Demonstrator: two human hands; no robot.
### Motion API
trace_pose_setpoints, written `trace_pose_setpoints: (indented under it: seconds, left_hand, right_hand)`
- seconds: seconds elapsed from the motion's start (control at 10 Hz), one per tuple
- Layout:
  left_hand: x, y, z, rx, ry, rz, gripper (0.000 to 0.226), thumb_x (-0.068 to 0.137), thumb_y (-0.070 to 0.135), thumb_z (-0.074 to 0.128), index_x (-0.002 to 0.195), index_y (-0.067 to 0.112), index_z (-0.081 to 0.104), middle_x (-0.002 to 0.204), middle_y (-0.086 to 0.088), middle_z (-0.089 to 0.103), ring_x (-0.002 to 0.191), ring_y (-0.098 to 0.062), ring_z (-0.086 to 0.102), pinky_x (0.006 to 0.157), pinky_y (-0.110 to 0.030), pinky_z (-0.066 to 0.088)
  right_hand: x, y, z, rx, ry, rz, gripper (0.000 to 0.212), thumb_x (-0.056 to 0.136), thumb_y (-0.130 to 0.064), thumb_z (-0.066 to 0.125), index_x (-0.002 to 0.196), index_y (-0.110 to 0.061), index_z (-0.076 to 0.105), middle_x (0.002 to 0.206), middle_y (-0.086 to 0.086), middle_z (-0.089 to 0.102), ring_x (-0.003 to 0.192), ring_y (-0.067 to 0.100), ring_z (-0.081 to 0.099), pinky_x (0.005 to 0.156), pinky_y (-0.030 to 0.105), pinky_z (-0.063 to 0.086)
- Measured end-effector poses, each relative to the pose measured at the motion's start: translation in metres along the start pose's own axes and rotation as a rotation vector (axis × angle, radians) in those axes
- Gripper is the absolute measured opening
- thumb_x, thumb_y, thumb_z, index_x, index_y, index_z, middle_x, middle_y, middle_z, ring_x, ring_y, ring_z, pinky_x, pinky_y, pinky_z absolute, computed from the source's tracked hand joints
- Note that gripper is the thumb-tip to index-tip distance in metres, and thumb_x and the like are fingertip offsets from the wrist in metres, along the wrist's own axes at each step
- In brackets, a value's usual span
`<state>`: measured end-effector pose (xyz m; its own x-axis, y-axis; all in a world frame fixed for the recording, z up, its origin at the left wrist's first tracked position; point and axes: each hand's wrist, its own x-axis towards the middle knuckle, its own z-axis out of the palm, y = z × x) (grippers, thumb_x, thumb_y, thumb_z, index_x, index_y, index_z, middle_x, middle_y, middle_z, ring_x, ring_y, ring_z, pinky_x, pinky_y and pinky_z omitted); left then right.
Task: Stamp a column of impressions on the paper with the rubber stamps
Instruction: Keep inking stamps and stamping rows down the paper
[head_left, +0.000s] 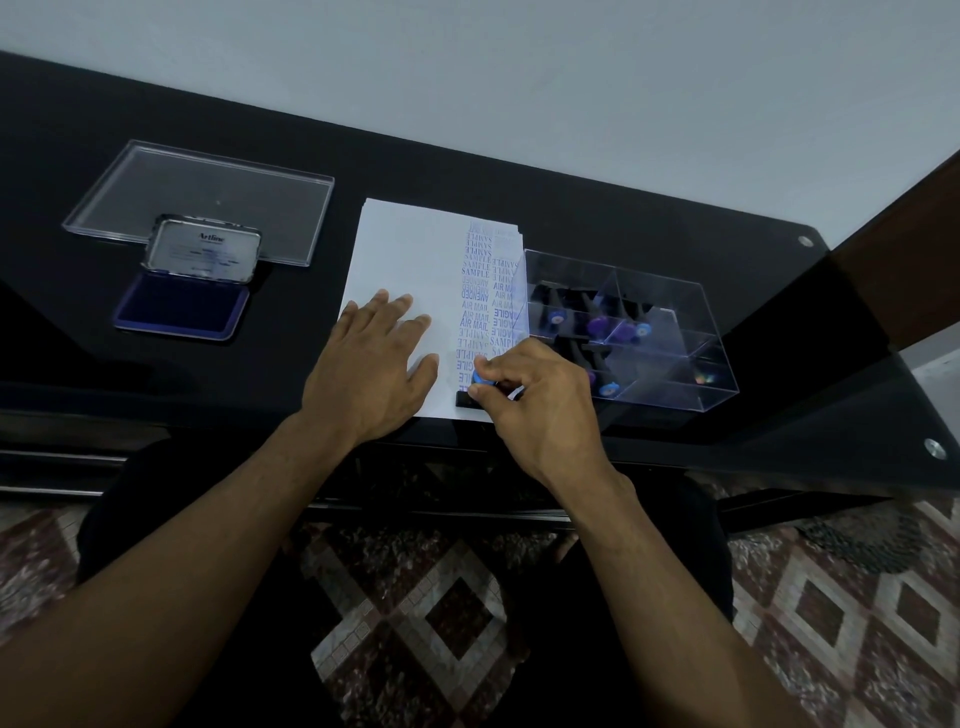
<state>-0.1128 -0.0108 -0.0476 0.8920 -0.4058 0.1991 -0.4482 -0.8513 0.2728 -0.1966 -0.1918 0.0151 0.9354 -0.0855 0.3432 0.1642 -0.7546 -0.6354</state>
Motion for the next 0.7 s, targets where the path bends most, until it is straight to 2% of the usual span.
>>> trace_pose_setpoints:
  seconds: [0.3,0.7]
  left_hand:
    - [0.0004,-0.0004,-0.0002,-0.002,0.005,0.000,0.062,0.098,0.053,0.033,0.146,0.018,0.051,0.159,-0.008,0.038,0.151,-0.027,0.026,0.124,-0.046,0.014]
    - [0.0005,-0.0008,0.0008,-0.002,0.008,0.005,0.062,0.098,0.053,0.033,0.146,0.018,0.050,0.159,-0.008,0.039,0.151,-0.027,0.025,0.124,-0.047,0.016]
  right_hand:
    - [0.0006,0.0014,0.0003,0.021,0.001,0.014,0.015,0.077,-0.011,0.082,0.092,-0.009,0.078,0.084,-0.002,0.068,0.074,0.008,0.064,0.075,0.023,0.054]
    - [0.0008,0.0028,0.0001,0.052,-0.007,0.036,0.018,0.076,-0.011,0.084,0.093,-0.010,0.078,0.086,-0.005,0.067,0.075,0.006,0.064,0.075,0.024,0.055]
